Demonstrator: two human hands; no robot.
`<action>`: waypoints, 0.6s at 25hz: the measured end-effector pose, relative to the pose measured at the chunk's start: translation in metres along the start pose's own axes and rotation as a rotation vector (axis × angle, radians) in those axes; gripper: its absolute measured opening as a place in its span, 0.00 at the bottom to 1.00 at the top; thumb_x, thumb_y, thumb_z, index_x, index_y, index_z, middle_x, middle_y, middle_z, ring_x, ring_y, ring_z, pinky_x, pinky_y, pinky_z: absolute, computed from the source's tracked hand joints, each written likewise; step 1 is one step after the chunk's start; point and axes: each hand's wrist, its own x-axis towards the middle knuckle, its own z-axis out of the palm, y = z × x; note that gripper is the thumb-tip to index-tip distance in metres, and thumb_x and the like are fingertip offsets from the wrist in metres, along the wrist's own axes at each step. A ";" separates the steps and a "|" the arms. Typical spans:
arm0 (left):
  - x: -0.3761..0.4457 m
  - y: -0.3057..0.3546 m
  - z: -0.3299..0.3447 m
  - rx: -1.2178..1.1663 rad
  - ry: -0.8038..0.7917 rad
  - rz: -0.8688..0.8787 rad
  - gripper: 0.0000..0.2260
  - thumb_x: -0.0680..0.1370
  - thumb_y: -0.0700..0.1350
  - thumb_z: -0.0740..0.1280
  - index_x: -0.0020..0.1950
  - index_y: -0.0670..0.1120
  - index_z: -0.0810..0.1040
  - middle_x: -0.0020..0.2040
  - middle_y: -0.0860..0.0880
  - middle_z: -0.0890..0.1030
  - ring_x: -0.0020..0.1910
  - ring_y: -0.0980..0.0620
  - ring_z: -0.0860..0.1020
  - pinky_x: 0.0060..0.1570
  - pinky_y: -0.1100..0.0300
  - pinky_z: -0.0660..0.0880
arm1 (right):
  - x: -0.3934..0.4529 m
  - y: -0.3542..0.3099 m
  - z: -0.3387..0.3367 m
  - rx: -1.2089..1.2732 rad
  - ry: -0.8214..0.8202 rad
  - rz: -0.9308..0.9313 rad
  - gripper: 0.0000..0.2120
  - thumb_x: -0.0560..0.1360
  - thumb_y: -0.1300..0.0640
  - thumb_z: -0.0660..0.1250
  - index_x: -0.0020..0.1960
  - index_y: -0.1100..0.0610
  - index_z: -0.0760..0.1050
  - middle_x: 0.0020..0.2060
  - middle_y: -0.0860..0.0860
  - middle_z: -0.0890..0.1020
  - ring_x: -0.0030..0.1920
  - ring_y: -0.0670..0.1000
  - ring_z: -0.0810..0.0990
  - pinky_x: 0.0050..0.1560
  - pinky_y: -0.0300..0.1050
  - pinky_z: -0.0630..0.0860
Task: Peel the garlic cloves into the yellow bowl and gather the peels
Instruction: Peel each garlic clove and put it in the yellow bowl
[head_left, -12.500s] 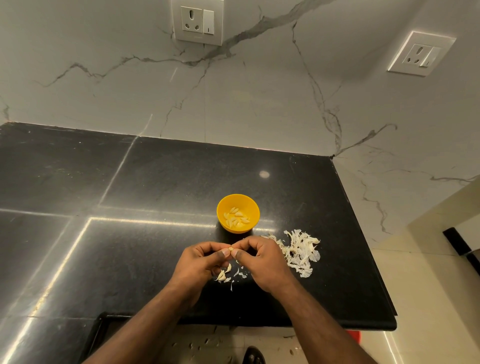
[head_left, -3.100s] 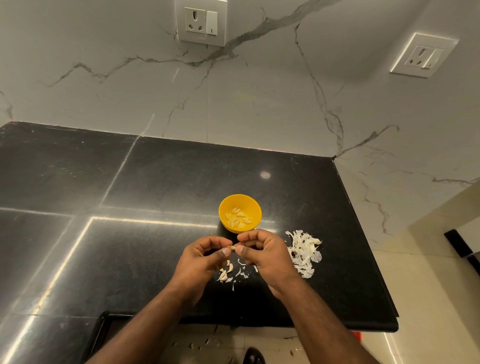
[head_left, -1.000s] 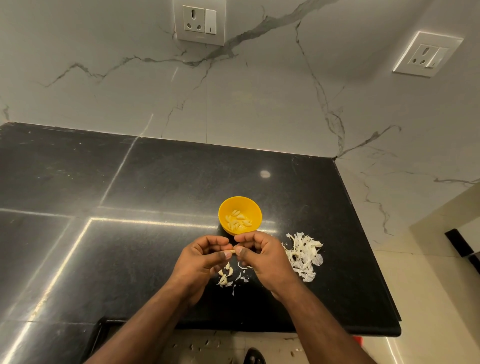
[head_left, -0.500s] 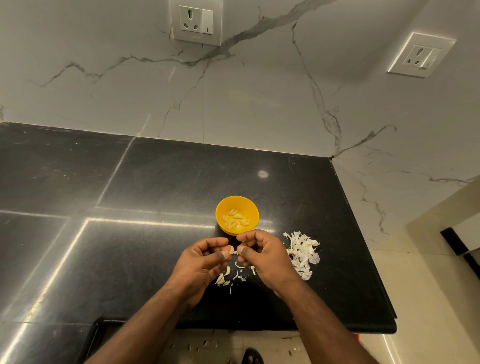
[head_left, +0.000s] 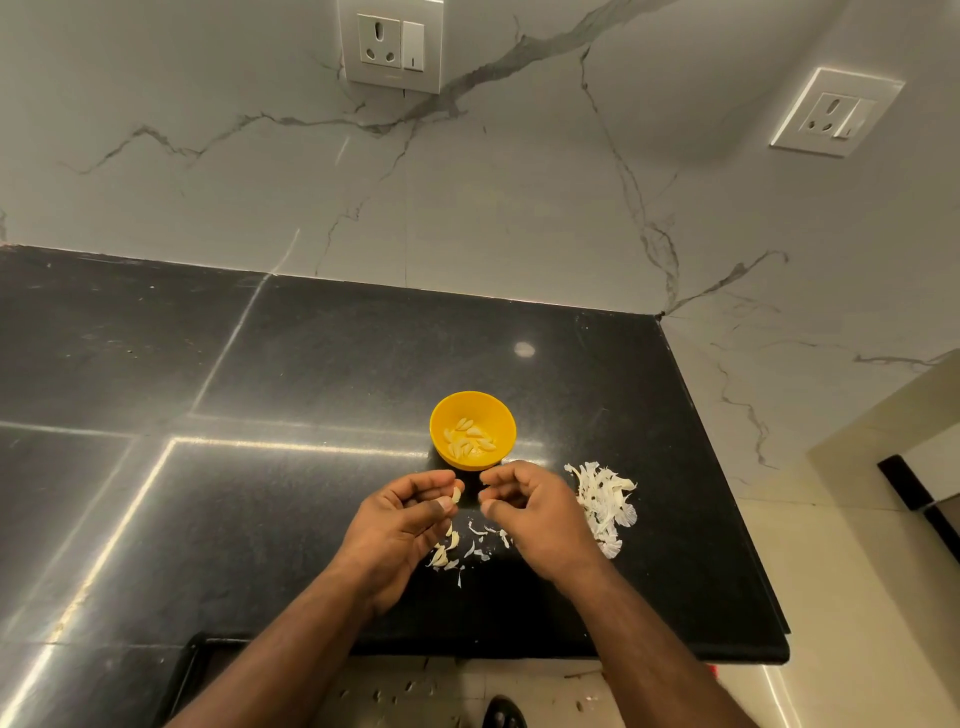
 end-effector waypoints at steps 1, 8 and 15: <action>-0.001 0.000 0.001 0.010 -0.002 0.011 0.12 0.77 0.30 0.67 0.58 0.40 0.81 0.53 0.43 0.86 0.49 0.50 0.84 0.50 0.57 0.79 | -0.002 -0.002 0.006 0.078 -0.015 0.015 0.11 0.74 0.61 0.73 0.52 0.48 0.80 0.42 0.45 0.86 0.43 0.42 0.83 0.47 0.40 0.80; -0.005 -0.003 0.002 0.118 0.019 0.096 0.10 0.76 0.30 0.68 0.55 0.39 0.82 0.50 0.41 0.86 0.47 0.48 0.84 0.47 0.55 0.80 | -0.003 -0.004 0.021 0.192 0.017 0.038 0.11 0.73 0.62 0.74 0.52 0.50 0.80 0.41 0.49 0.86 0.42 0.45 0.85 0.46 0.40 0.80; -0.008 -0.004 0.000 0.261 -0.020 0.125 0.11 0.78 0.32 0.68 0.52 0.44 0.86 0.48 0.42 0.87 0.47 0.47 0.84 0.53 0.51 0.80 | -0.003 -0.002 0.024 0.141 0.028 0.004 0.11 0.72 0.64 0.74 0.48 0.49 0.80 0.39 0.49 0.86 0.41 0.46 0.85 0.44 0.40 0.80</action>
